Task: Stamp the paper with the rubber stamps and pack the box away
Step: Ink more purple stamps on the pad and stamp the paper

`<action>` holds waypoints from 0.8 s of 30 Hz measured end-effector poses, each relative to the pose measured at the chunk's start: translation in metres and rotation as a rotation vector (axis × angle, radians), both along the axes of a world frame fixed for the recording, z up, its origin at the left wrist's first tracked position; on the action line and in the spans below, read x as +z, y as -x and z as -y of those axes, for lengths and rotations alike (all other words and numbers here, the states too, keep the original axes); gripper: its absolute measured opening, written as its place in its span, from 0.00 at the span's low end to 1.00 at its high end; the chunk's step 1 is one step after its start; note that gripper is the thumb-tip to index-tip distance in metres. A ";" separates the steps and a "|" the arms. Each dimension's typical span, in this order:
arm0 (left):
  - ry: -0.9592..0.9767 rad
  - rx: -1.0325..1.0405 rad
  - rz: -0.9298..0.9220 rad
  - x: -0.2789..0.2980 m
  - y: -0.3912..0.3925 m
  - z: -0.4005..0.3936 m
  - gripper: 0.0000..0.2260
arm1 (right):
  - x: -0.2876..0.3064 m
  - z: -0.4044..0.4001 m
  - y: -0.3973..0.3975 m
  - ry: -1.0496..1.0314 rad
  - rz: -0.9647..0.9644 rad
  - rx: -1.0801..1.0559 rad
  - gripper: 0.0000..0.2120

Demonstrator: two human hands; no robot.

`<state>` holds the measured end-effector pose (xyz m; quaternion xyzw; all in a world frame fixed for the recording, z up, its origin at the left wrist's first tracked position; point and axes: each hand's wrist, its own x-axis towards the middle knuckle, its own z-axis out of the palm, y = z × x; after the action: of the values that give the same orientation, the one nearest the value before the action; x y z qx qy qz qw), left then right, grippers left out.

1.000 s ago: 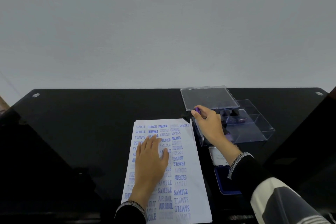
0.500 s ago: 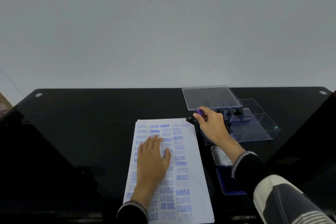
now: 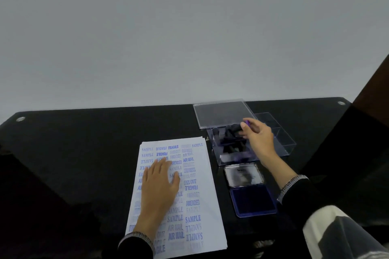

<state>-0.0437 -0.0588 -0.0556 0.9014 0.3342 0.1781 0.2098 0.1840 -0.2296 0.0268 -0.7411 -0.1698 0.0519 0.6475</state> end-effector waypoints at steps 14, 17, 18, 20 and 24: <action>0.003 0.005 -0.002 0.004 0.000 0.003 0.23 | -0.003 0.020 0.000 0.108 -0.015 0.136 0.09; 0.013 0.008 0.008 0.004 -0.001 0.003 0.23 | -0.002 0.015 -0.002 0.068 -0.035 0.138 0.07; 0.014 0.009 0.010 0.004 -0.001 0.004 0.22 | -0.001 0.014 -0.003 0.042 -0.059 0.133 0.07; 0.009 0.011 0.016 0.004 0.000 0.004 0.22 | 0.000 0.011 -0.004 0.011 -0.118 0.145 0.07; 0.005 0.001 0.028 0.005 0.000 0.004 0.22 | 0.001 0.003 0.000 0.102 -0.183 0.275 0.09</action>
<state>-0.0440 -0.0625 -0.0509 0.8982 0.3322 0.1898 0.2164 0.1843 -0.2330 0.0281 -0.7350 -0.2070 0.2157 0.6086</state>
